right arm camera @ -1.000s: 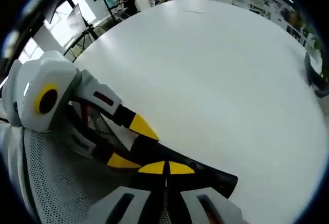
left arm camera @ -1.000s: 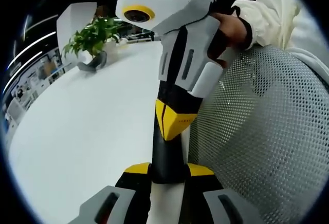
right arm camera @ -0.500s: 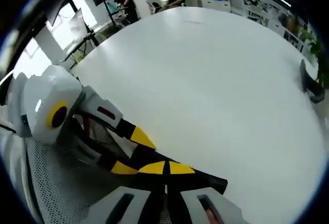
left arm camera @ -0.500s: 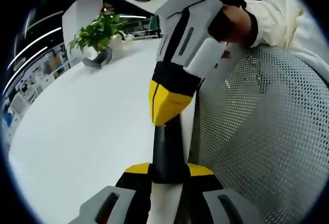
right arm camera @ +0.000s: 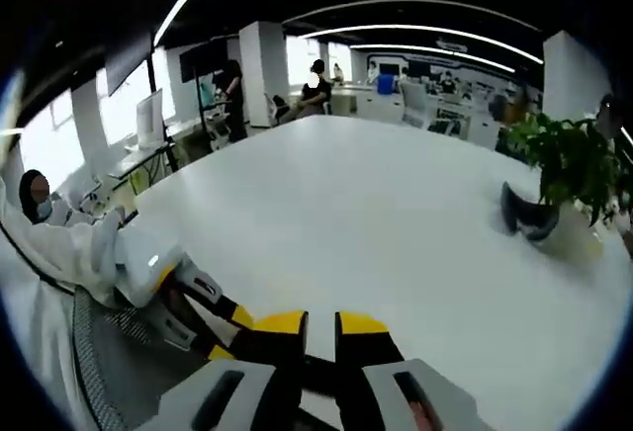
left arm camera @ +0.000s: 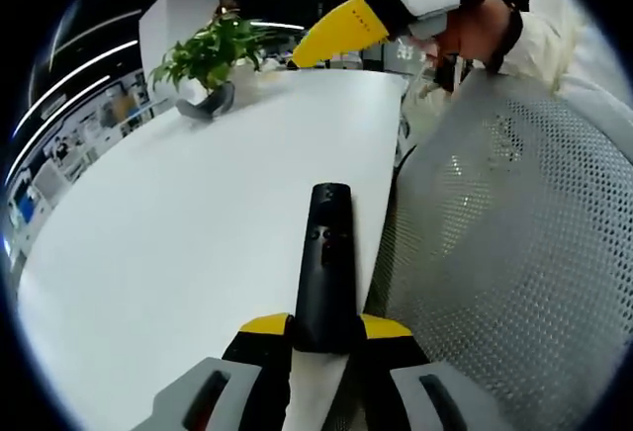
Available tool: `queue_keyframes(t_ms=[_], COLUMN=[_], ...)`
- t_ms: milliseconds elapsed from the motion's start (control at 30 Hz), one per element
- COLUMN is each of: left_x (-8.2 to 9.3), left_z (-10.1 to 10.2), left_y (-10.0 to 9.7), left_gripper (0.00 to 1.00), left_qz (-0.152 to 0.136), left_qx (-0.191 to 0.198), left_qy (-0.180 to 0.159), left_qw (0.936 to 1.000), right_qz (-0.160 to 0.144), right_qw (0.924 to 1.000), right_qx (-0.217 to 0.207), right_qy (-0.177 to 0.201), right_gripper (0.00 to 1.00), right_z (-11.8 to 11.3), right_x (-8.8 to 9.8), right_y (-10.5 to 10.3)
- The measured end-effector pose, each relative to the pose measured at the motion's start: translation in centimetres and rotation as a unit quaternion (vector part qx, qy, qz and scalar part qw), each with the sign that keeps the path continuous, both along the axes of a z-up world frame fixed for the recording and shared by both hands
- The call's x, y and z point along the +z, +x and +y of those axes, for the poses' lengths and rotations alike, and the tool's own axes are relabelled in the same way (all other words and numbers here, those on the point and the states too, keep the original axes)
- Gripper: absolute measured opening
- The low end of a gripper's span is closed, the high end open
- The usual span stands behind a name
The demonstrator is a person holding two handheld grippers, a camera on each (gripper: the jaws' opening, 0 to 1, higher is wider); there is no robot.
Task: Press the specified remote control buttons in sequence, fully releasing each button before pressing the next.
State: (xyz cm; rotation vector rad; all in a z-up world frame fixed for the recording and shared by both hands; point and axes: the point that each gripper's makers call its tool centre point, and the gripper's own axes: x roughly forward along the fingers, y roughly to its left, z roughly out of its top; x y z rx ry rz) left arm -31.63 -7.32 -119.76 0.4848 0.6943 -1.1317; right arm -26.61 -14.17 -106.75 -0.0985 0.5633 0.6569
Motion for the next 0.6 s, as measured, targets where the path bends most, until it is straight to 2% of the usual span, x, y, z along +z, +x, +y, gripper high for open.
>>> queue_keyframes(t_ms=[67,100,133,200,300,333,433,500,600], left_x=[0.0,0.0,0.0,0.0,0.0,0.0,0.0,0.0,0.0], left_z=[0.0,0.0,0.0,0.0,-0.1,-0.1,0.0,-0.1,0.0], left_y=[0.0,0.0,0.0,0.0,0.0,0.1,0.1,0.1,0.1], left_gripper=[0.25,0.25,0.25,0.25,0.24,0.24,0.24,0.24,0.24], left_qz=[0.001,0.001,0.001,0.0,0.001,0.001,0.001,0.0,0.0], left_qx=[0.003,0.003,0.002,0.0,-0.004,-0.005,-0.01,-0.014,-0.018], left_qy=[0.0,0.0,0.0,0.002,0.003,0.002,0.0,0.002,0.004], left_qw=[1.0,1.0,1.0,1.0,1.0,1.0,1.0,0.9999,0.9998], right_qz=[-0.013,-0.017,-0.023,-0.056,-0.099,-0.094,-0.087,-0.098,-0.12], right_qw=[0.9993,0.9989,0.9987,0.9974,0.9931,0.9933,0.9935,0.9924,0.9908], right_qx=[-0.016,-0.025,-0.033,-0.044,-0.06,-0.061,-0.061,-0.061,-0.057], right_qy=[0.032,0.036,0.031,0.014,0.024,0.027,0.039,0.042,0.028], right_gripper=[0.27,0.3,0.34,0.41,0.56,0.58,0.57,0.65,0.76], right_z=[-0.1,-0.3,-0.5,-1.1,-1.7,-1.8,-1.7,-1.4,-0.9], right_x=[0.2,0.1,0.1,0.9,1.9,1.9,2.1,2.3,2.6], right_y=[0.4,0.7,1.0,1.6,2.1,2.0,2.1,2.2,2.3])
